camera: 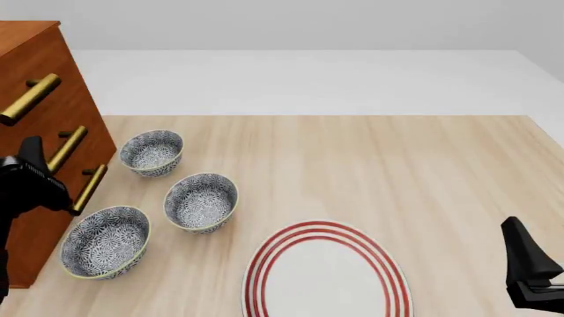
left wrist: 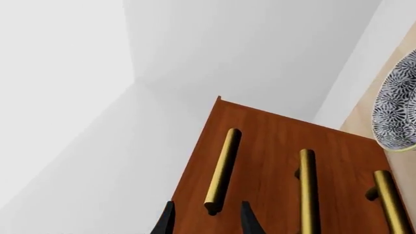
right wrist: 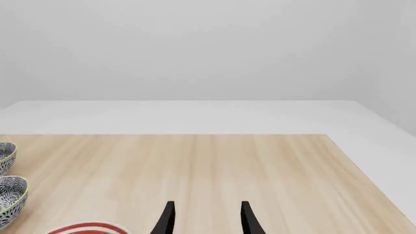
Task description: Open the top drawer of the cabinet.
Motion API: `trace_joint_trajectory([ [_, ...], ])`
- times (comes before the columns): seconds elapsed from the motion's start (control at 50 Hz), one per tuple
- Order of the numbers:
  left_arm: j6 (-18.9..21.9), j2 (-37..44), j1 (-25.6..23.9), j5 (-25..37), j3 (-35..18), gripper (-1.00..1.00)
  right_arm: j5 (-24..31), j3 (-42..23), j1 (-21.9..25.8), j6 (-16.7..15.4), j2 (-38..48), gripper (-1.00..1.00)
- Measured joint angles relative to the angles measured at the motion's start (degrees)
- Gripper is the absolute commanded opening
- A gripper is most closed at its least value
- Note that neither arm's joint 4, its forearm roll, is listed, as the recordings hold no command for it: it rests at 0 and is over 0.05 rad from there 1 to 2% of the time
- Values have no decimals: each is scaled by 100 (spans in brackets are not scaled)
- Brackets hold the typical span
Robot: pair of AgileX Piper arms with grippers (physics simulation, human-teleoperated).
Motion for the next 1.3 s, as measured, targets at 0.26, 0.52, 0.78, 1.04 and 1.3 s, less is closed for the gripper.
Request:
trace_joint_trajectory([
  [0.26, 15, 111, 53, 0, -79, 100, 0, 0, 0, 0, 0, 100],
  [0.52, -1, 208, 114, 0, -158, 100, 0, 0, 0, 0, 0, 100],
  [0.78, -15, 310, 188, 0, -230, 100, 0, 0, 0, 0, 0, 100],
  [1.04, -22, 387, 256, 0, -289, 100, 0, 0, 0, 0, 0, 100],
  [1.3, -27, 437, 302, 0, -324, 100, 0, 0, 0, 0, 0, 100],
])
